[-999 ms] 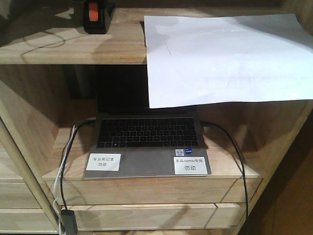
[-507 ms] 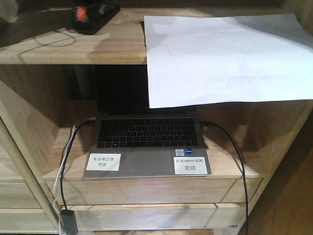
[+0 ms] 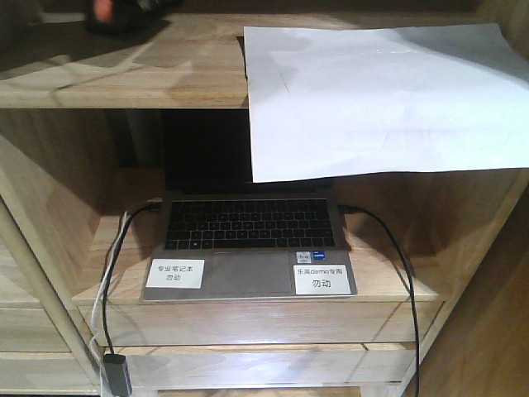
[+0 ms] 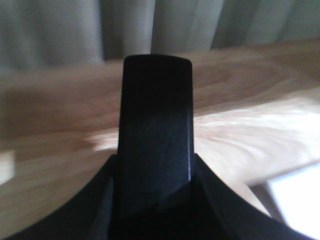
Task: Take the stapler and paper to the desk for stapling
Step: 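Lift the stapler off the shelf with the left gripper and withdraw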
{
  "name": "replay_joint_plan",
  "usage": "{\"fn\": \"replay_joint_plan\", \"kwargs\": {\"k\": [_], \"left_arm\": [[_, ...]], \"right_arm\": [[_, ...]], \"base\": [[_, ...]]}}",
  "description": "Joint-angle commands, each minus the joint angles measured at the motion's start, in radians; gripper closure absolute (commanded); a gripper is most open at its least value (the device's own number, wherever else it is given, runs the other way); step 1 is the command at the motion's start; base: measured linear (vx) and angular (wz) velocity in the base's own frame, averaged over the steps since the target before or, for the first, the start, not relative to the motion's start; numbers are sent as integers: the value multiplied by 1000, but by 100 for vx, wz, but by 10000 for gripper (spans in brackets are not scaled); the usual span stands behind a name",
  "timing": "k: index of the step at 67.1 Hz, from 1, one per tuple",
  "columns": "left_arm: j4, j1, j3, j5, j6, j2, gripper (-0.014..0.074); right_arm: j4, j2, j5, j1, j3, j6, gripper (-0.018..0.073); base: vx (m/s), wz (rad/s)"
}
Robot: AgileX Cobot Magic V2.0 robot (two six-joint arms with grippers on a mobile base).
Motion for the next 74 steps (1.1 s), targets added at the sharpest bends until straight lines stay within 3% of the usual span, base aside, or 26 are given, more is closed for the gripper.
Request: {"fn": "replay_joint_plan", "kwargs": {"k": [1,14,40,74], "left_arm": [[8,-19,-32,-94,34,-119,604],[17,-39,78,-99,84,-258,604],[14,-39,693,-330,86,-715,603],[5,-39,1216,-346,83,-1282,603]], "right_arm": [[-6,-9,-74,0,21,-11,568],[-6,-9,-74,0,21,-11,568],[-6,-9,-74,0,21,-11,568],[-6,-9,-74,0,21,-11,568]], "base": [[0,0],[0,0],[0,0],[0,0]]}}
